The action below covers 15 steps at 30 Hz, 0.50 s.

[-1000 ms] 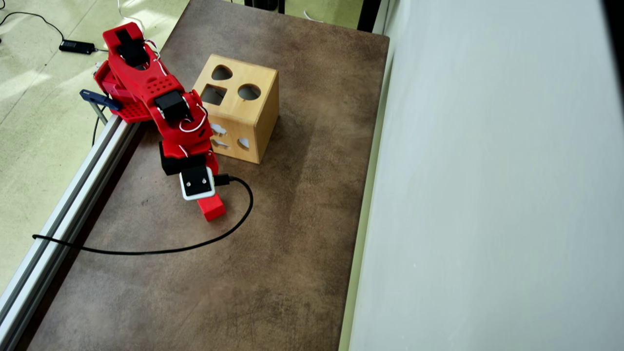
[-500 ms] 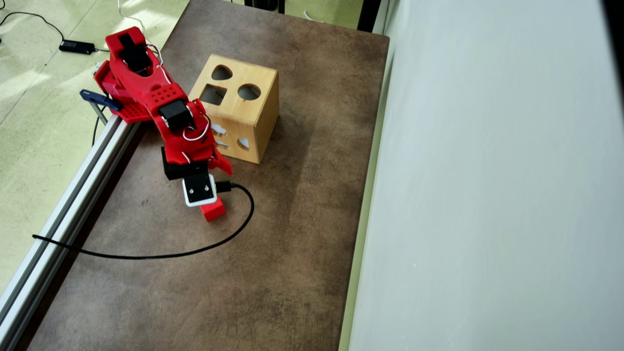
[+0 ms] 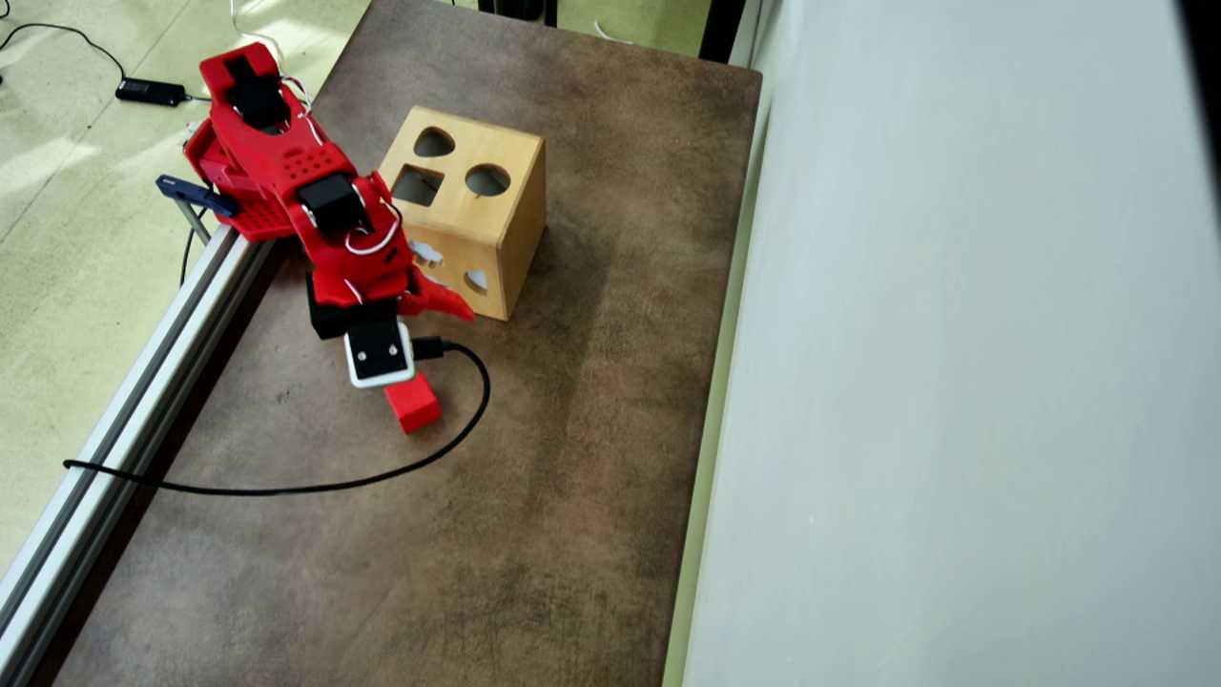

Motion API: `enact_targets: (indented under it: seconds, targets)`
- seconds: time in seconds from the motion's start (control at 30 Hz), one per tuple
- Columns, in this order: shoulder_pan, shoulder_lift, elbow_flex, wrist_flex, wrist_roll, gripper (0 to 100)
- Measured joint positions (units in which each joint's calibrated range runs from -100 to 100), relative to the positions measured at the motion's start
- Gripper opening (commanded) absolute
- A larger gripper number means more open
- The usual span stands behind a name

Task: Pick and place the red cube on the square hole

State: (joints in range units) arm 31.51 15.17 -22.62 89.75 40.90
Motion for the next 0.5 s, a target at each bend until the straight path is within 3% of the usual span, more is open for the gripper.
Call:
enact_targets:
  seconds: [0.5]
  targets:
    - [1.9, -0.2, 0.0, 1.0, 0.0, 51]
